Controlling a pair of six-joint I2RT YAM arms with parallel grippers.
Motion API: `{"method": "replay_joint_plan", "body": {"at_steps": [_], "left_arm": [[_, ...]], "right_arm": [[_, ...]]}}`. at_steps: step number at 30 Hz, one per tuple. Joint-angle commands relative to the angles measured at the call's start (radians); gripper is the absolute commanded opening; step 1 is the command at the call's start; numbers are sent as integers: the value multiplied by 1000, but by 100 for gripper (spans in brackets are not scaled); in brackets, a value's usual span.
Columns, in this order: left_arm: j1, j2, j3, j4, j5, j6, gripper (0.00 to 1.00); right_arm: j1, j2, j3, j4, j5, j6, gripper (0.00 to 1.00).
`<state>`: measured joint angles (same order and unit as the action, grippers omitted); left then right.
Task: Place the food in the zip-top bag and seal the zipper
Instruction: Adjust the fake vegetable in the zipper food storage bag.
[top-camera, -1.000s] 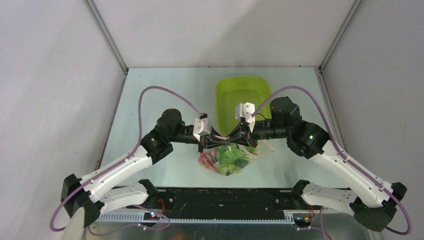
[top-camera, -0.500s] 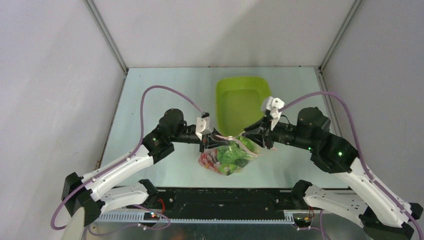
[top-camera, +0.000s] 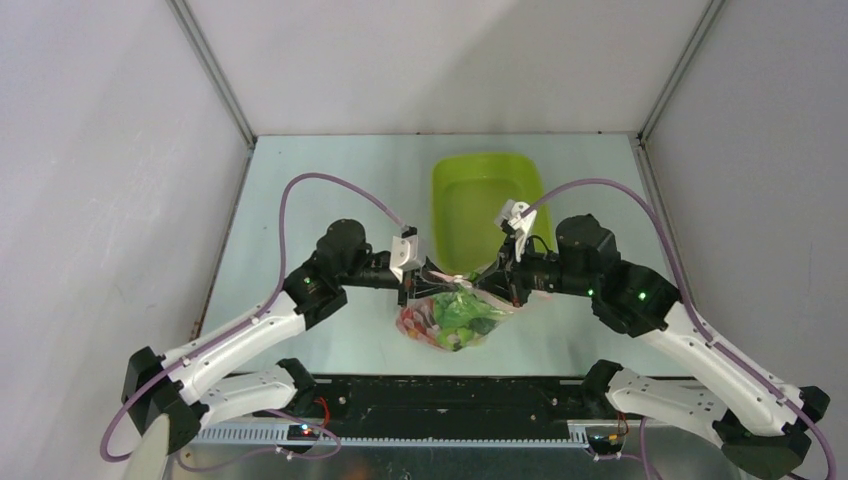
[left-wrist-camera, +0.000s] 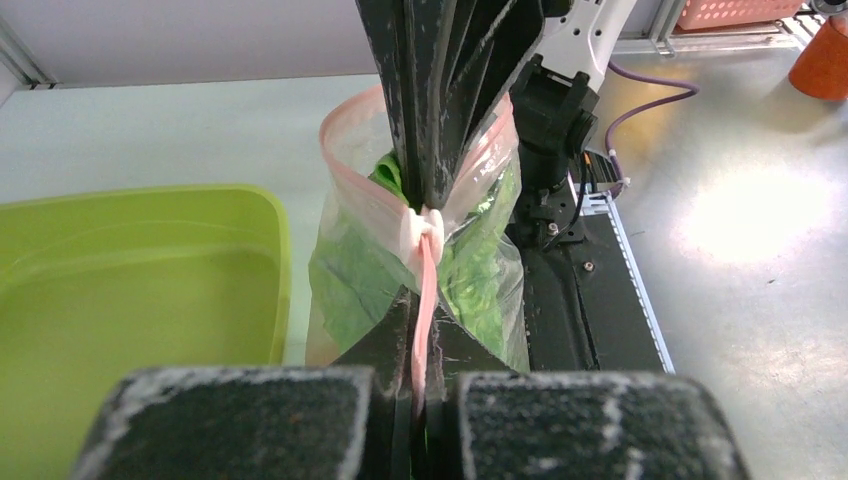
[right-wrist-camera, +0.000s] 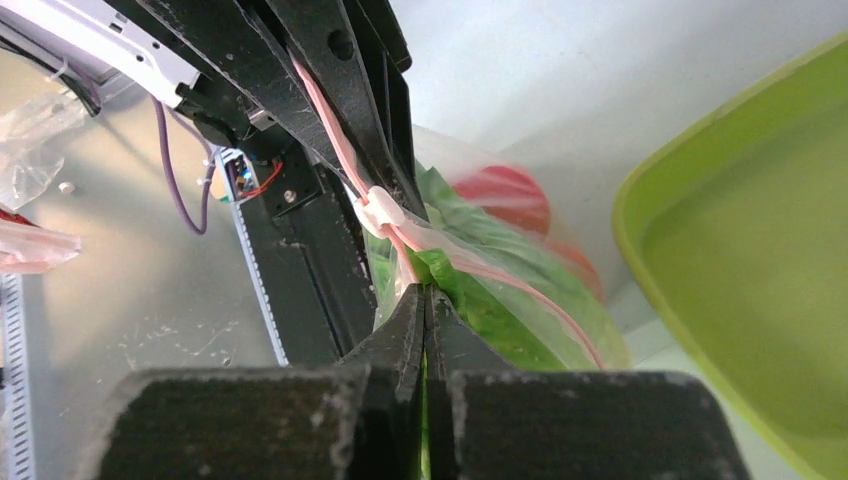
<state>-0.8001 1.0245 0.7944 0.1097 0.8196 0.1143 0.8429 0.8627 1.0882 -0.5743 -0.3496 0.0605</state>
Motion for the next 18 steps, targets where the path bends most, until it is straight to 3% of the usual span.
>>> {"method": "replay_joint_plan", "body": {"at_steps": [1,9,18], "left_arm": [[-6,-49,-6,101,8,11,0],[-6,-57,-19,122,0,7,0],[-7,-71,-31,121,22,25,0]], "right_arm": [[12,8,-26,20,-16,41,0],[34,25,-89,22,24,88,0],[41,-110,-98,61,196,144,5]]}}
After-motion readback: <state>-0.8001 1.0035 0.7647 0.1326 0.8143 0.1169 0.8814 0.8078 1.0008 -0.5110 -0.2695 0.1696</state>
